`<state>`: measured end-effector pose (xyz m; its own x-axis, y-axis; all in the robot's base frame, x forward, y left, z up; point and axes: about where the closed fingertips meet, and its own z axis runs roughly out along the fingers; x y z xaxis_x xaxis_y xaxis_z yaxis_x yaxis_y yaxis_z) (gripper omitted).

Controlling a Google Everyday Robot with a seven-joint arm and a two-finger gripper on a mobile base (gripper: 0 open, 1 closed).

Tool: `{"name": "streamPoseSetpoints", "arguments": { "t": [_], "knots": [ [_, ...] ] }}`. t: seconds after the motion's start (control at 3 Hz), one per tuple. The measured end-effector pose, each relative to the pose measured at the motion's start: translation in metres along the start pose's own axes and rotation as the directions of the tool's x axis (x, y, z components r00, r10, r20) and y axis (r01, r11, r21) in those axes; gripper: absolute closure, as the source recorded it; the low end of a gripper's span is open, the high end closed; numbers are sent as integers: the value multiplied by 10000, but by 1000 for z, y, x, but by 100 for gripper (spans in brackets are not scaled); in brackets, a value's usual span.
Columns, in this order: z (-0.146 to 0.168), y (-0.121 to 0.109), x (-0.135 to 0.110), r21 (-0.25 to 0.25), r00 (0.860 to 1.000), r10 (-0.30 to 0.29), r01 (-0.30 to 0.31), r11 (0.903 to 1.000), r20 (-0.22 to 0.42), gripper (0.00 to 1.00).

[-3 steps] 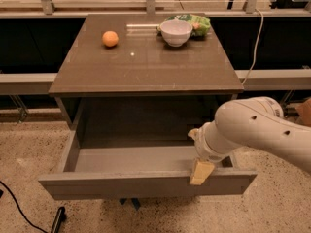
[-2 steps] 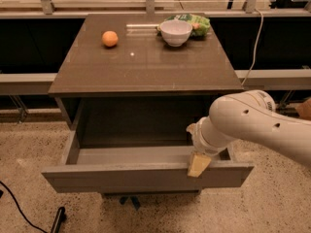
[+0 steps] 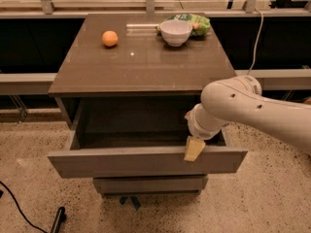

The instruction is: Close top drawer

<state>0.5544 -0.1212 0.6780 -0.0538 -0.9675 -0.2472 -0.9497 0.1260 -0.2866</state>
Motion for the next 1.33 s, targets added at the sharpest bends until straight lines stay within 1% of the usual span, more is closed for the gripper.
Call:
{"name": "streamPoseSetpoints", "arguments": {
  "t": [0.33,0.67,1.0,1.33],
  "knots": [
    [17,-30,-1,30,9996,247,-247,9997,-111,27],
    [19,-33,-1,28,9995,284,-283,9996,-123,34],
    [20,-42,-1,148,9987,502,-502,9986,-9,41],
    [3,-45,-4,361,9988,438,-446,9984,222,24]
  ]
}}
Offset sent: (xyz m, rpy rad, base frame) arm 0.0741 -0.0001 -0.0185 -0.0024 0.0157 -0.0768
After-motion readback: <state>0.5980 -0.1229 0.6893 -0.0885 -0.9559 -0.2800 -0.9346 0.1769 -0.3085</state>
